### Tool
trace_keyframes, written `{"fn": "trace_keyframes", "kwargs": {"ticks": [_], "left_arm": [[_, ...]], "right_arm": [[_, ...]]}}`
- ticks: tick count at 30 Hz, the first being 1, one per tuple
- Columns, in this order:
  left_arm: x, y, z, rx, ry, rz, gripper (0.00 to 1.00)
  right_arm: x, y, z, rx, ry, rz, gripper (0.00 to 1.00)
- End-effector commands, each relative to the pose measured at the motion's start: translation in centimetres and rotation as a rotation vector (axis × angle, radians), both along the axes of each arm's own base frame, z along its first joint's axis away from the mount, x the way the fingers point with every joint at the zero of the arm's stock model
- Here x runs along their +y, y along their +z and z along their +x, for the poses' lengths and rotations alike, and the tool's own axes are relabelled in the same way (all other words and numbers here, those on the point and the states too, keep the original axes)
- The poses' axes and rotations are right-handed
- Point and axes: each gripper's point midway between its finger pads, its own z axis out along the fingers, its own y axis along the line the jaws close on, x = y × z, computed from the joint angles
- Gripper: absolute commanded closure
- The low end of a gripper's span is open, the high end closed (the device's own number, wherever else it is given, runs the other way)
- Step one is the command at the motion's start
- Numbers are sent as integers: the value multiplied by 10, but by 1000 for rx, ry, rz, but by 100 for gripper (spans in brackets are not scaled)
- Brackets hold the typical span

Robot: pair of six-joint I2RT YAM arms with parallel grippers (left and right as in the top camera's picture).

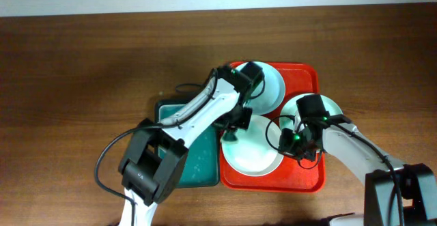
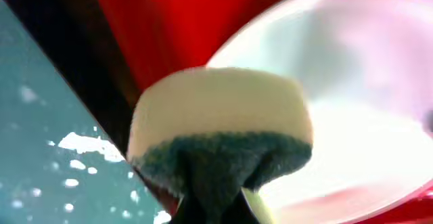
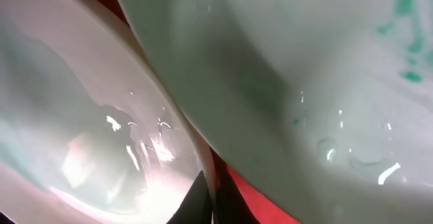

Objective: Clean dirty plates on tray and stack at the side

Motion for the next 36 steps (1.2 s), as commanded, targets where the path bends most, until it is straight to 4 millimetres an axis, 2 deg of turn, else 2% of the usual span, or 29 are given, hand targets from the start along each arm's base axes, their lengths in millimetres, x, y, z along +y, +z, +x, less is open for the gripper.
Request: {"fn": "trace_keyframes", "kwargs": {"ticks": [1,2,3,4,6,7,8,10,13,15,17,19,20,21,22,25,27,28,29,30,32,33,35,36], "left_arm": [[12,89,21,-109,0,-120,100],[37,101,24,-127,39,-81,100],[70,111,28,-153,83,-1,100],[92,116,30,-163,113,55,100],[122,114,29,-136,160,125,100],[132,101,25,-101,176,146,100],[136,84,22,-75,184,157,100],[138,34,14,-32,222,150,100],[131,-8,-2,26,268,86,99],[134,-28,-4,7,267,88,94],[135,-45,-6,-10,269,75,85],[132,-50,-10,8,276,55,66],[128,-46,-9,9,278,34,35],[120,-37,-7,15,281,-6,18],[116,-24,-4,15,289,-42,0],[133,42,13,-86,355,-112,0],[150,82,18,-185,384,-160,0],[169,112,19,-271,434,-195,0],[183,130,19,-326,472,-213,0],[205,152,17,-405,530,-230,0],[233,179,10,-505,605,-228,1],[241,187,6,-533,628,-231,1],[256,203,-1,-596,672,-238,0],[257,205,-2,-603,676,-239,1]], "right_arm": [[-22,-17,-16,68,-29,-111,96],[-22,-17,-16,68,-29,-111,96],[-22,-17,-16,68,-29,-111,96],[-22,-17,-16,68,-29,-111,96],[-22,-17,-16,68,-29,-111,96],[-22,-17,-16,68,-29,-111,96],[-22,-17,-16,68,-29,-111,96],[-22,-17,-16,68,-29,-111,96],[-22,-17,-16,68,-29,-111,96],[-22,-17,-16,68,-29,-111,96],[-22,-17,-16,69,-29,-111,96],[-22,-17,-16,68,-29,-111,94],[-22,-17,-16,68,-29,-110,91],[-22,-17,-16,67,-29,-111,91],[-22,-16,-15,65,-25,-110,96],[-15,6,-6,36,44,-78,96],[-22,40,9,-34,47,-128,96],[-21,64,18,-101,84,-153,96],[-16,83,24,-153,119,-161,96],[-7,107,30,-208,151,-168,96],[21,142,39,-307,241,-177,96],[31,148,40,-330,268,-175,96],[76,168,42,-426,352,-120,96],[89,171,42,-450,366,-101,96]]}}
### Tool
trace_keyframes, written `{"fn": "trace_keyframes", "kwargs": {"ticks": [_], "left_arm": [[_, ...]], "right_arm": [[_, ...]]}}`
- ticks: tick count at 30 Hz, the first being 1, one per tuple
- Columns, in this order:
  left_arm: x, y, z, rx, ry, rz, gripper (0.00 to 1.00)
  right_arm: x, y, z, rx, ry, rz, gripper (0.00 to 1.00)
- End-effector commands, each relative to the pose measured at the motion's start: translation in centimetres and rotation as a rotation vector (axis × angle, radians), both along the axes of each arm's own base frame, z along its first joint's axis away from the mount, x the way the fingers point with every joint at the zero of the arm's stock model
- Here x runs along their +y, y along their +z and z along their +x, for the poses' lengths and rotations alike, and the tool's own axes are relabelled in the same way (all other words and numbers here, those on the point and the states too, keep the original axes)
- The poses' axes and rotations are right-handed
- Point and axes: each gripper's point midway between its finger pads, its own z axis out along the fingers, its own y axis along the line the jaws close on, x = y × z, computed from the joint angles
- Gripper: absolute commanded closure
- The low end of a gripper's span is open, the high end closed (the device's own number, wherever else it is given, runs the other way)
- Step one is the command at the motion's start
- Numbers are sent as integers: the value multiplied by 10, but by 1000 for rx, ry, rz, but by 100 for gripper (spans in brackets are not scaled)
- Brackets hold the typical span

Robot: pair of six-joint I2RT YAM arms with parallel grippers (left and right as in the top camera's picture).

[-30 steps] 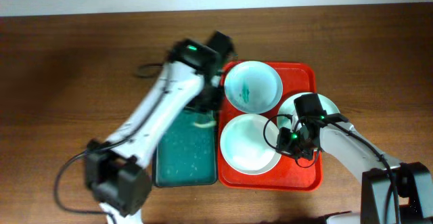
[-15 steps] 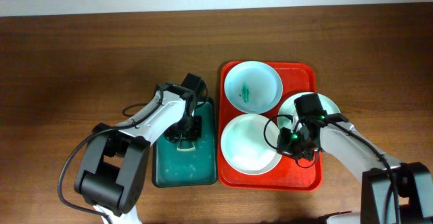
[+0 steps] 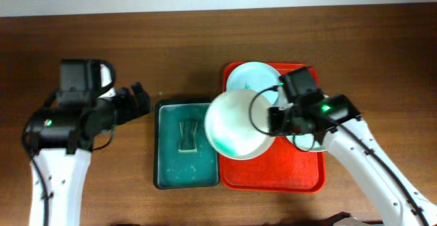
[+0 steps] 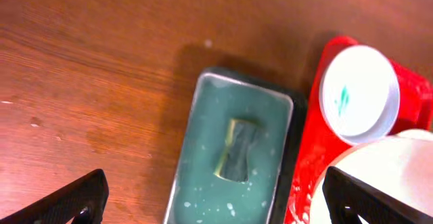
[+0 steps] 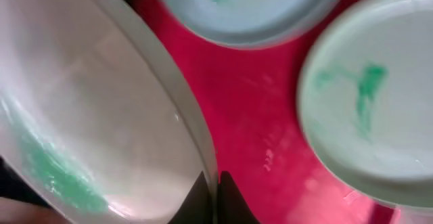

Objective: Clean dirty plates on tray and stack at the side

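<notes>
My right gripper [image 3: 272,120] is shut on the rim of a white plate [image 3: 235,125], holding it tilted above the left edge of the red tray [image 3: 273,179]. In the right wrist view the fingers pinch that plate [image 5: 101,116] at its edge, and a green smear shows on it. Two more plates lie in the tray: one at the back [image 3: 251,76] with a green smear [image 4: 345,97], and one at the right [image 5: 372,95], also smeared green. The sponge [image 3: 186,136] lies in the teal basin [image 3: 167,164]. My left gripper [image 3: 140,96] stands open and empty over the bare table, left of the basin.
The basin [image 4: 203,176] holds soapy water with white flecks and touches the tray's left side. Brown wooden table [image 3: 102,35] runs all round. The right arm [image 3: 369,164] reaches across the tray's right half.
The left gripper has let go of the sponge, which now lies in the basin, and has drawn back left, open. The right gripper has raised its plate off the tray and tilted it.
</notes>
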Motion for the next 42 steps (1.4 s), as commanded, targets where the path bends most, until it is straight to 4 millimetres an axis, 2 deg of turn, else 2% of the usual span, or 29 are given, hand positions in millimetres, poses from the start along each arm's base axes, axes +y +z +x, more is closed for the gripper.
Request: {"fn": "trace_keyframes", "kwargs": {"ticks": [1,4,6,8,11,13,17,21,24,26,30,36,42], "left_arm": [[9,13,-4,-45,16,10,1],[9,12,-4,-41,15,10,1],[9,12,-4,-41,16,9,1],[9,12,-4,-41,16,9,1],[9,12,-4,-41,15,10,1],[9,12,-4,-41,15,10,1],[9,12,-4,-41,15,10,1],[9,12,-4,-41,16,9,1],[9,12,-4,-41,16,10,1],[9,12,-4,-41,16,10,1],[9,12,-4,-41,16,10,1],[9,12,-4,-41,16,9,1],[9,12,-4,-41,15,10,1]], "right_arm": [[48,19,1,-87,66,64,96],[83,2,-3,-71,93,69,96],[95,-20,-2,-54,113,14,96],[96,-25,-1,-34,82,15,96],[94,0,11,-123,56,10,96],[82,17,23,-244,19,-90,96],[87,28,18,-349,46,-198,96],[84,62,17,-603,3,-408,96],[90,79,8,-713,5,-473,96],[101,80,-2,-731,56,-476,96],[104,92,-9,-803,58,-520,96],[119,97,-25,-844,114,-520,96],[118,103,-26,-880,103,-541,96]]}}
